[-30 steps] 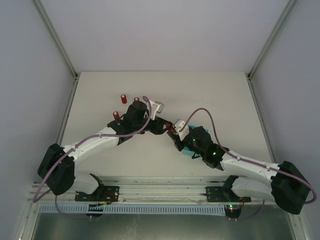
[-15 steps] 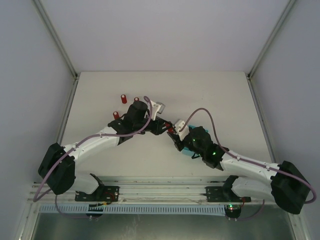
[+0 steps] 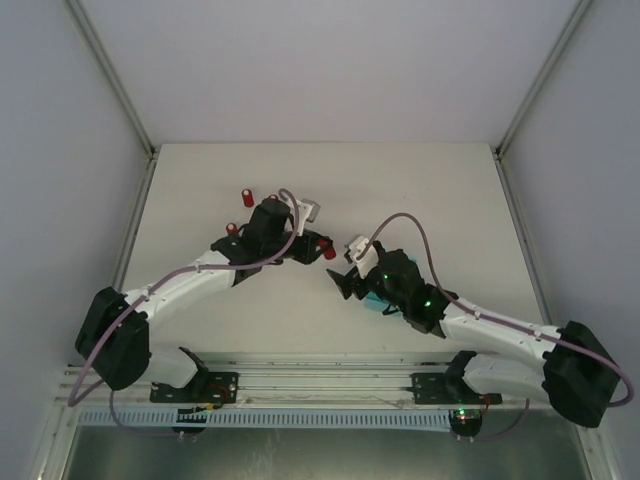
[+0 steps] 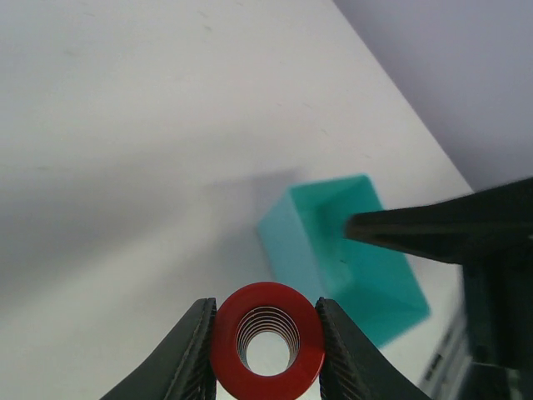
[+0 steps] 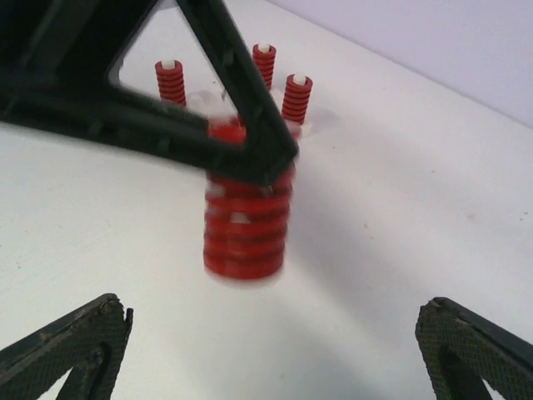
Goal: Install the large spring
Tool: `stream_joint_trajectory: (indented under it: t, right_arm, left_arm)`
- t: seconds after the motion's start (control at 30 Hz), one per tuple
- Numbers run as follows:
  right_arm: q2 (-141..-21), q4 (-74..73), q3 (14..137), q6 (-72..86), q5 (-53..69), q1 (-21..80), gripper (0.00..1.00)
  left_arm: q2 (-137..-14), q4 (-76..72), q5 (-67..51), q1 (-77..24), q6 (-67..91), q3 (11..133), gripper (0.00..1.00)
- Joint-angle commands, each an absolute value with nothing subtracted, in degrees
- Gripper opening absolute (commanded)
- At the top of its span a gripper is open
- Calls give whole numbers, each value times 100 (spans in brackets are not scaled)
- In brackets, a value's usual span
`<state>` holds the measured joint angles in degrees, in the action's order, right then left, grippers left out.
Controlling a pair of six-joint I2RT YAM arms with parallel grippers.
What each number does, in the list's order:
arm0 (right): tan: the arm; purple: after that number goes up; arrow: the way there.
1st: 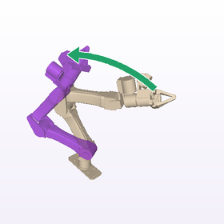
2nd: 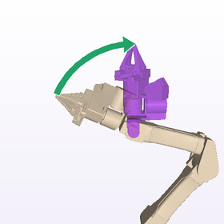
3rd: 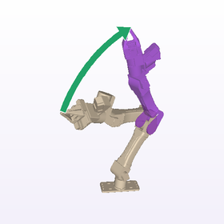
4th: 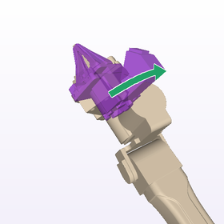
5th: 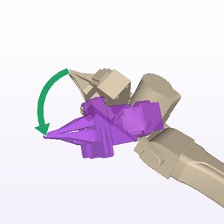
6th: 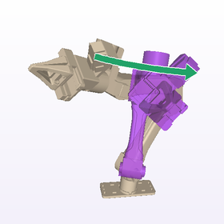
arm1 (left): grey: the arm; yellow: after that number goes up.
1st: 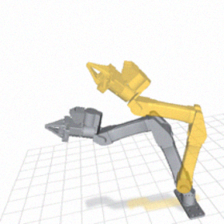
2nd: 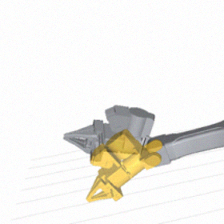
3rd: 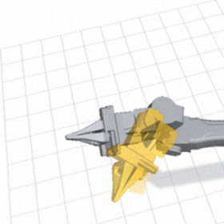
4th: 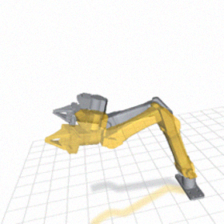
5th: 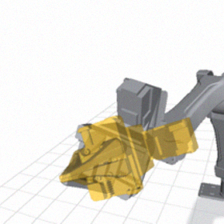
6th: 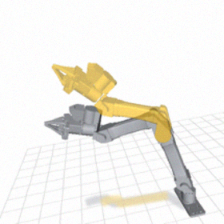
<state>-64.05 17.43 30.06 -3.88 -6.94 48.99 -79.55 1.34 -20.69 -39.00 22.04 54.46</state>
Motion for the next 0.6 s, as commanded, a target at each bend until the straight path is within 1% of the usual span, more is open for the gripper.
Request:
stream_joint_trajectory:
  t: [0.0,0.1,0.23,0.3,0.57]
  right_arm:
    - [-6074,1455,3235,-194,-909,4932,100]
    - [-5847,906,3558,69,-1313,4922,99]
    - [-5697,-222,4213,616,-2512,4910,99]
    - [-5676,-581,4430,724,-2887,4887,99]
    - [-5388,-292,3835,771,-3176,4689,99]
  left_arm:
    - [-7606,422,-1276,-3611,1989,5771,0]
    - [-7398,706,-429,-3476,1842,5734,0]
    - [-7139,892,595,-3243,1860,5567,0]
    - [-7027,904,1128,-3146,1955,5444,0]
    - [-6868,412,2709,-2962,2431,4737,0]
